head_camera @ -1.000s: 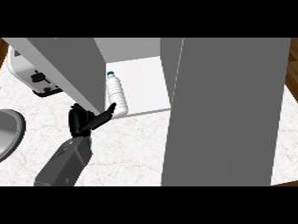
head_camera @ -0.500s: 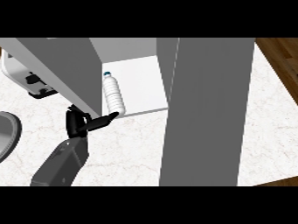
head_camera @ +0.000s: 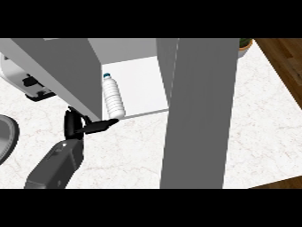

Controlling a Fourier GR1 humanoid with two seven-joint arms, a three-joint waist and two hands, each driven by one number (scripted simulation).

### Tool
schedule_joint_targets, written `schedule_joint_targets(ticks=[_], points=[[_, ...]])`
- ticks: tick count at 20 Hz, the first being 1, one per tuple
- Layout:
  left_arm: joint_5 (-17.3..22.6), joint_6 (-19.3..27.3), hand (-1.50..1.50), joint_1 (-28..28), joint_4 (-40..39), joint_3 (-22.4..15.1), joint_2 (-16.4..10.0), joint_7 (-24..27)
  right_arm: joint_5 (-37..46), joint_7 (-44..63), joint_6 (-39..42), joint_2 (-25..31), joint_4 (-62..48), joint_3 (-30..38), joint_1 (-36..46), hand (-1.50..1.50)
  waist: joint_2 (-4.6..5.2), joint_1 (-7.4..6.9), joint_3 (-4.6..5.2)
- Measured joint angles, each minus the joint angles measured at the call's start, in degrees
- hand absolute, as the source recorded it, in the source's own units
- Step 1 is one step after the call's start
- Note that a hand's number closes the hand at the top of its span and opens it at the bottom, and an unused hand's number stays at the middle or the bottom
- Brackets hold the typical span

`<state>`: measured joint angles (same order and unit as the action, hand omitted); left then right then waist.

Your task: Pick up the bottled water, place it into the cabinet and close the cabinet

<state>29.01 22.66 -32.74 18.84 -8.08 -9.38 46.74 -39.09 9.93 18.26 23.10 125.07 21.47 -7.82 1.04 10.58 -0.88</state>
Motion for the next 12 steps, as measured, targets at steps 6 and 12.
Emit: schedule_joint_targets(ticks=[6, 12], points=[[0.0, -1.0, 1.5, -1.8, -4.2, -0.1, 0.2, -1.9, -0.2, 0.0, 0.4, 0.5, -0.4, 0.5, 0.2, -1.5, 0.59, -0.28, 0.94], [0.2, -1.6, 1.5, -3.7, -7.4, 0.2, 1.4, -2.1, -0.1, 0.5, 0.4, 1.1, -0.1, 0.7, 0.4, -1.5, 0.52, -1.72, 1.28]])
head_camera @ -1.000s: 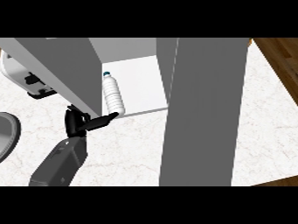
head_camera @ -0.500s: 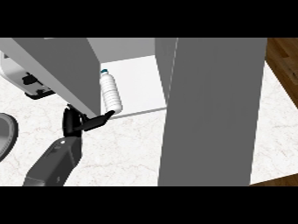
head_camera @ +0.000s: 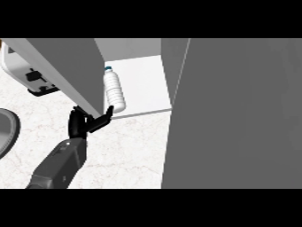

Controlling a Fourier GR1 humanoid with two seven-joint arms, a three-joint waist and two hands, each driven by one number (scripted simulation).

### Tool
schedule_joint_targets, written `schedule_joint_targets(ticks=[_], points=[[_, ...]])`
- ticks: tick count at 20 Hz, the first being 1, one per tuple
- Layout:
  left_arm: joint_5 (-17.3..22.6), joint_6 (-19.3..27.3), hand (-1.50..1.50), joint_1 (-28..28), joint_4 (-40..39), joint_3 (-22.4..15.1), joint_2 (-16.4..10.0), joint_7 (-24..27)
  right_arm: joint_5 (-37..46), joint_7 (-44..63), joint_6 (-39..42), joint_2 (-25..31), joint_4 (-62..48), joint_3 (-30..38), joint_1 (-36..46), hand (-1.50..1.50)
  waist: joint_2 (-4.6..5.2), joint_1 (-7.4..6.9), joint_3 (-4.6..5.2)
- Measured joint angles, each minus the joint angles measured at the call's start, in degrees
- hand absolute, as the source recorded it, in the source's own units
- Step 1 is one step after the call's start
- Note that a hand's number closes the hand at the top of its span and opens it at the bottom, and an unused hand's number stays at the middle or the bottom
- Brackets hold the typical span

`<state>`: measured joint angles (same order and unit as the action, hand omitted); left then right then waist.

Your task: Pick up the bottled water, place it into the cabinet and close the cabinet

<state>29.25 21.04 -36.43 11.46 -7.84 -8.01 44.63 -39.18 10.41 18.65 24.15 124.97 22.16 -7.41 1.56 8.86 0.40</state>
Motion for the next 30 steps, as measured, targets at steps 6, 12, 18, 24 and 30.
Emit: schedule_joint_targets(ticks=[6, 12, 18, 24, 30], points=[[0.8, -2.4, 1.5, -1.3, -2.1, 0.6, 1.0, -0.1, -0.1, 0.6, 0.4, 0.9, 0.4, 0.5, -0.3, -1.5, -0.2, -1.52, 0.17], [2.0, -8.2, 1.5, -1.5, -3.3, 1.1, 1.7, -0.6, -0.4, 1.2, 1.6, 1.4, 1.8, 0.4, -1.6, 1.5, -0.48, -2.84, 0.31], [3.0, -14.2, 1.5, -1.1, -3.7, 1.2, 2.2, -1.1, -1.2, 2.3, 2.9, 2.0, 4.3, -0.2, -3.1, 1.5, -0.73, -3.96, 0.41], [3.0, -20.4, 1.5, -0.3, -3.5, 0.2, 3.0, -1.6, -2.4, 4.1, 3.2, 2.5, 6.9, -1.6, -4.2, 1.5, -1.14, -5.65, 0.33], [1.1, -27.7, -1.5, 3.0, -1.3, -2.7, 5.3, 1.4, -2.6, 4.6, 2.9, 2.3, 7.4, -2.4, -5.4, 1.5, -2.02, -7.65, -0.03]])
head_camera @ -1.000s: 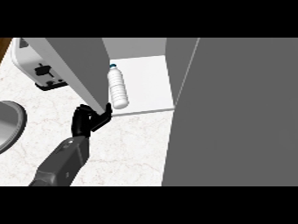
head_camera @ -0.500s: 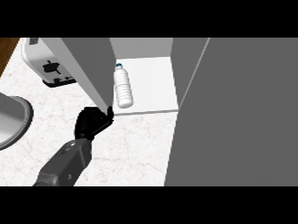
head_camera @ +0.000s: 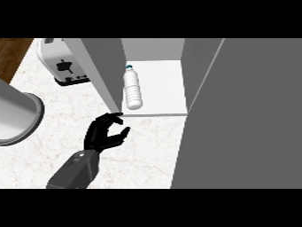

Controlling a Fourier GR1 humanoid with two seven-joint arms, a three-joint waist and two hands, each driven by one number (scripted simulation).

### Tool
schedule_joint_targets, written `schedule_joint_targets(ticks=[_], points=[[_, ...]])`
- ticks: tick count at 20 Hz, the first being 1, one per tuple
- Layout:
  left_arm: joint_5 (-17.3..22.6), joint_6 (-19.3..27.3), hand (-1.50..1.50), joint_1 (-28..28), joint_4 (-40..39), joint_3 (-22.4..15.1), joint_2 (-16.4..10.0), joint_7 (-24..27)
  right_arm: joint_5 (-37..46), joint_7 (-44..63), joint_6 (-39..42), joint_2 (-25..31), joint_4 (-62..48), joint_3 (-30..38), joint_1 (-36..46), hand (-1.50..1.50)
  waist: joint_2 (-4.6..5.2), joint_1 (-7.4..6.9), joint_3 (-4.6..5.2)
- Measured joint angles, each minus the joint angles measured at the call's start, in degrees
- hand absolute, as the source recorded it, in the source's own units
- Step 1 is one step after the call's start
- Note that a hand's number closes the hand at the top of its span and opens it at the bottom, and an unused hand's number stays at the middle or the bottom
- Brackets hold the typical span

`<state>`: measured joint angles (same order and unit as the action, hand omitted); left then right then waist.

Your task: Pick up the bottled water, place it into the cabinet and close the cabinet

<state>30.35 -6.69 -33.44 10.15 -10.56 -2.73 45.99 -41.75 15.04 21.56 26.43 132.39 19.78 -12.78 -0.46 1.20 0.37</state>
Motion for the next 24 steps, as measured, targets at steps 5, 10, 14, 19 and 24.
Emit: schedule_joint_targets(ticks=[5, 10, 14, 19, 24], points=[[-2.0, -6.8, -1.5, 2.1, 5.9, -3.0, 1.4, 3.7, 0.1, 0.7, -0.7, 0.7, 0.7, -1.6, 0.1, 1.5, -0.81, -1.53, -0.25], [-2.2, -10.0, -1.5, 6.0, 14.2, -4.4, -1.5, 3.3, 0.1, 1.6, 0.2, 1.0, 1.4, -5.6, -1.9, 1.5, -1.3, -2.47, -0.36], [-2.0, -10.5, -1.5, 10.6, 21.3, -4.7, -6.2, 2.7, 0.1, 1.9, -0.7, 0.0, 1.9, -10.5, -1.8, 1.5, -1.42, -3.36, -0.41], [-1.4, -10.3, -1.5, 17.7, 29.8, -4.3, -12.9, 2.2, 0.4, 3.0, -2.9, -0.9, 2.2, -17.5, -0.8, 1.5, -1.53, -4.03, -0.41], [-1.0, -10.5, -1.5, 22.3, 38.3, -3.9, -19.0, 1.2, 1.1, 4.6, -6.2, -1.8, 2.3, -26.0, 3.1, 1.5, -1.49, -4.53, -0.34]])
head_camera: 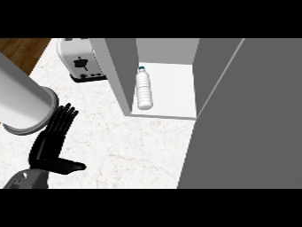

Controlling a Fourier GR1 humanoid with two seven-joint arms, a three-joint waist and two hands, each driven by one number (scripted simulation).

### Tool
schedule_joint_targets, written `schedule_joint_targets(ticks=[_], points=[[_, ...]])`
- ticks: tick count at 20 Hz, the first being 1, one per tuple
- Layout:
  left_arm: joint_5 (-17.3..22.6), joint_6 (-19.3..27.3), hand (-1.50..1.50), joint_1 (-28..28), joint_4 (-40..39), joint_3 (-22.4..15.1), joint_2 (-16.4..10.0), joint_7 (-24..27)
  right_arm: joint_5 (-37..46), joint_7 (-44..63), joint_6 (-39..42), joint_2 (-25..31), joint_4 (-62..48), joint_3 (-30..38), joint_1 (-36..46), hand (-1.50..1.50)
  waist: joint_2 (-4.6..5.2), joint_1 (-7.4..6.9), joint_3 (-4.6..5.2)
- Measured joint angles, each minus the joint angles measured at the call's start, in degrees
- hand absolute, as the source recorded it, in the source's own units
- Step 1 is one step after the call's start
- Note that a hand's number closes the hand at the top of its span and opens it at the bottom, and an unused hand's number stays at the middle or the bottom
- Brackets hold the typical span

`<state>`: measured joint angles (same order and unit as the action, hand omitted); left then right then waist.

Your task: Pick up the bottled water, place it into the cabinet and close the cabinet

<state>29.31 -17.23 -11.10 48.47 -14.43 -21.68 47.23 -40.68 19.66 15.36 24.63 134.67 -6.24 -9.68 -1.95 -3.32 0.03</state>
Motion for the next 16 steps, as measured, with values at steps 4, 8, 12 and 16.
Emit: schedule_joint_targets(ticks=[4, 8, 12, 16], points=[[1.1, -1.0, -1.5, 3.9, 6.9, 0.2, -3.6, -1.4, 0.8, 1.6, -3.7, -1.1, -0.3, -6.4, 5.2, 1.5, -0.03, -0.67, 0.08], [2.4, -1.9, -1.5, 7.9, 13.0, 0.6, -6.7, -2.5, 2.6, 3.5, -8.1, -2.7, -1.0, -13.1, 11.5, 1.5, 0.06, -1.01, 0.18], [4.3, -2.5, -1.5, 11.4, 18.8, 1.4, -9.7, -4.5, 7.3, 5.7, -13.6, -5.3, -2.1, -19.4, 18.4, 1.5, 0.04, -1.14, 0.2], [6.5, -2.5, -1.5, 14.2, 24.8, 2.4, -12.4, -7.1, 16.6, 8.6, -20.1, -10.2, -3.0, -26.1, 25.5, 1.5, 0.13, -1.21, 0.2]])
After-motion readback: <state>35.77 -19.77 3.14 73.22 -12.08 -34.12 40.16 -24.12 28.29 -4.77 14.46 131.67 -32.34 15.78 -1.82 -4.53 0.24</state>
